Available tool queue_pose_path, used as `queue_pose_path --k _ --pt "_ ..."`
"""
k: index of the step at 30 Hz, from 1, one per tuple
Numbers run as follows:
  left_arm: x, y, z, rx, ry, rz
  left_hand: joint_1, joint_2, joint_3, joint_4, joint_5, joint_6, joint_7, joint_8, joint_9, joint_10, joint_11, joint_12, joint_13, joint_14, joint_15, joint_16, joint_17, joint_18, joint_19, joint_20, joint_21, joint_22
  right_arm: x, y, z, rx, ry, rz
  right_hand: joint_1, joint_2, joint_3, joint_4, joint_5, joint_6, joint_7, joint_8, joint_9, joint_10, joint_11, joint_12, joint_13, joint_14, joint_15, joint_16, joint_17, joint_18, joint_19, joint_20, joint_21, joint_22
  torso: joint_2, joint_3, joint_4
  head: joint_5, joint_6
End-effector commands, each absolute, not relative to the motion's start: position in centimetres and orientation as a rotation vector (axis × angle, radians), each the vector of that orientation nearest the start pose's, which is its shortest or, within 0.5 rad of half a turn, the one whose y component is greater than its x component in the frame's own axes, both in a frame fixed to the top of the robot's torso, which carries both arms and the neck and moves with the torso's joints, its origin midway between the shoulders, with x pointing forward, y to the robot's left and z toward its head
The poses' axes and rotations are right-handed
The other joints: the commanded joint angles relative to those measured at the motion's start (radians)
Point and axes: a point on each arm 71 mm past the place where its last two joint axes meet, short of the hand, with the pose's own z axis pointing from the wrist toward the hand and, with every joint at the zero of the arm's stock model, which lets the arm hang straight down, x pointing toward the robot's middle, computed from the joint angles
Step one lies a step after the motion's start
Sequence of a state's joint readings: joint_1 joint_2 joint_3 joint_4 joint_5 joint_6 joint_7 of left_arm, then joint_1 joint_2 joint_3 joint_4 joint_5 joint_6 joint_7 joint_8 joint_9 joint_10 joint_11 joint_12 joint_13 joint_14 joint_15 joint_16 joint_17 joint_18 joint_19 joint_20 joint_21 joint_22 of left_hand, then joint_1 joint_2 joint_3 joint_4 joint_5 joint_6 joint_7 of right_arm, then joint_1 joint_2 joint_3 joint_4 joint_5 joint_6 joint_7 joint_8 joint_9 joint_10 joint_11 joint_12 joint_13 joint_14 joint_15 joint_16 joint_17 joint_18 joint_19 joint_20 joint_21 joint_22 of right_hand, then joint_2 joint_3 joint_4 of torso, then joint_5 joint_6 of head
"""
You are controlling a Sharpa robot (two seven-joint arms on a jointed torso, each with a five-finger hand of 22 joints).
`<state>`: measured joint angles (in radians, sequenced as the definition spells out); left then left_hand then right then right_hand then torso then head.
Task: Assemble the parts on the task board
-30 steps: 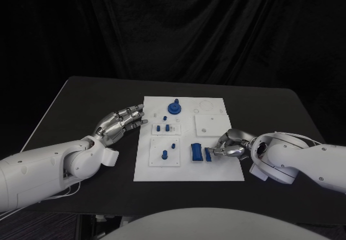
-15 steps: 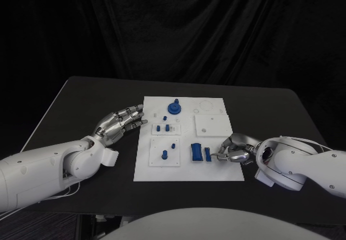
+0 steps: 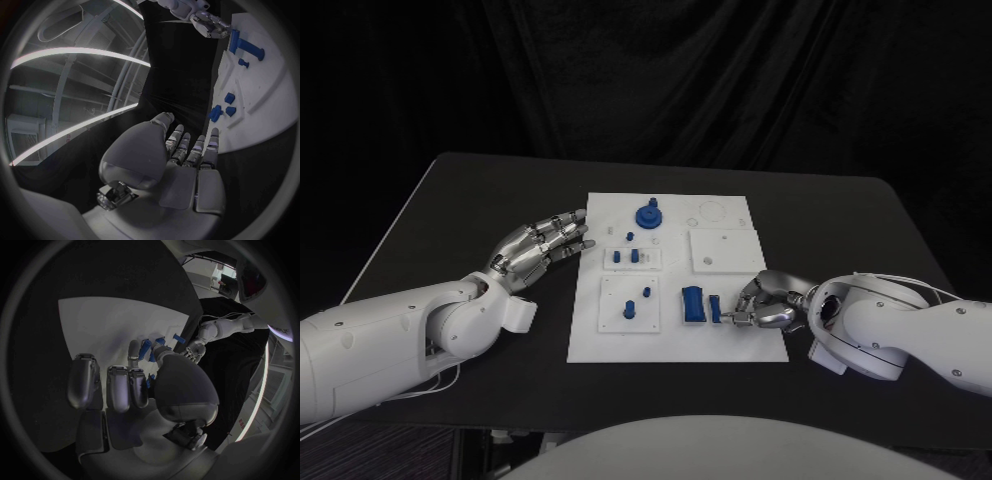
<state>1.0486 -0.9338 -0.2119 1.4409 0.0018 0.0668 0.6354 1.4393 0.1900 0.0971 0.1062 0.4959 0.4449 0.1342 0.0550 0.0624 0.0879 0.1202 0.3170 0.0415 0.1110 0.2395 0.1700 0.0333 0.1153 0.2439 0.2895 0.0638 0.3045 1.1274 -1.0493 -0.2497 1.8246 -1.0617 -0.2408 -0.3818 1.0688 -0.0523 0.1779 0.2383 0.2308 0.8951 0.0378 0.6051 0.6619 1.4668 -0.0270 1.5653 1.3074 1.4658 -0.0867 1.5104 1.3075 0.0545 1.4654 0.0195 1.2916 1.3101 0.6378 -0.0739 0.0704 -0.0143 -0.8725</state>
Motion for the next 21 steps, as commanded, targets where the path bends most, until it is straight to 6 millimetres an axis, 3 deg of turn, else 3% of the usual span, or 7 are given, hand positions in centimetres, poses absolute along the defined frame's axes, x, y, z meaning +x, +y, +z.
queue_pose_path --k 1,15,21 --pt "42.74 26.56 -29.16 -1.179 1.522 -1.765 -0.011 0.000 0.006 0.000 0.004 -0.005 -0.002 0.003 -0.001 -0.001 0.006 0.004 0.001 -0.001 0.002 0.003 0.001 -0.010 0.004 0.002 0.004 -0.001 36.58 -23.20 -28.57 0.312 2.295 0.544 0.014 0.002 -0.007 0.000 -0.006 -0.004 -0.006 0.007 0.003 0.104 -0.010 0.005 0.263 0.082 -0.010 -0.007 0.151 0.011 0.010 -0.005 -0.005 0.173 0.001 0.0011 0.0024 -0.001 0.000" --pt "42.72 26.53 -29.19 -1.180 1.524 -1.766 -0.013 -0.001 0.011 0.001 0.004 -0.008 -0.002 0.002 -0.002 -0.002 0.006 0.004 0.001 -0.003 0.002 0.003 0.000 -0.011 0.005 0.002 0.004 -0.002 37.28 -22.87 -29.10 0.308 2.292 0.532 0.033 0.024 -0.010 -0.003 0.006 -0.001 -0.015 0.042 0.025 0.104 -0.018 0.005 0.263 0.082 -0.016 -0.008 0.149 0.012 0.010 -0.010 -0.009 0.172 0.001 0.0007 0.0011 0.000 0.000" --pt "42.73 26.57 -29.21 -1.181 1.525 -1.764 -0.013 -0.001 0.011 0.001 0.004 -0.008 -0.002 0.002 -0.002 -0.002 0.006 0.004 0.001 -0.003 0.002 0.003 0.000 -0.011 0.005 0.002 0.004 -0.002 37.37 -22.68 -29.34 0.296 2.308 0.529 0.080 0.029 -0.003 -0.032 0.048 -0.012 -0.024 0.067 0.043 0.104 -0.026 0.005 0.263 0.082 -0.023 -0.009 0.149 0.012 0.009 -0.017 -0.012 0.172 0.001 0.0006 0.0006 0.002 0.000"
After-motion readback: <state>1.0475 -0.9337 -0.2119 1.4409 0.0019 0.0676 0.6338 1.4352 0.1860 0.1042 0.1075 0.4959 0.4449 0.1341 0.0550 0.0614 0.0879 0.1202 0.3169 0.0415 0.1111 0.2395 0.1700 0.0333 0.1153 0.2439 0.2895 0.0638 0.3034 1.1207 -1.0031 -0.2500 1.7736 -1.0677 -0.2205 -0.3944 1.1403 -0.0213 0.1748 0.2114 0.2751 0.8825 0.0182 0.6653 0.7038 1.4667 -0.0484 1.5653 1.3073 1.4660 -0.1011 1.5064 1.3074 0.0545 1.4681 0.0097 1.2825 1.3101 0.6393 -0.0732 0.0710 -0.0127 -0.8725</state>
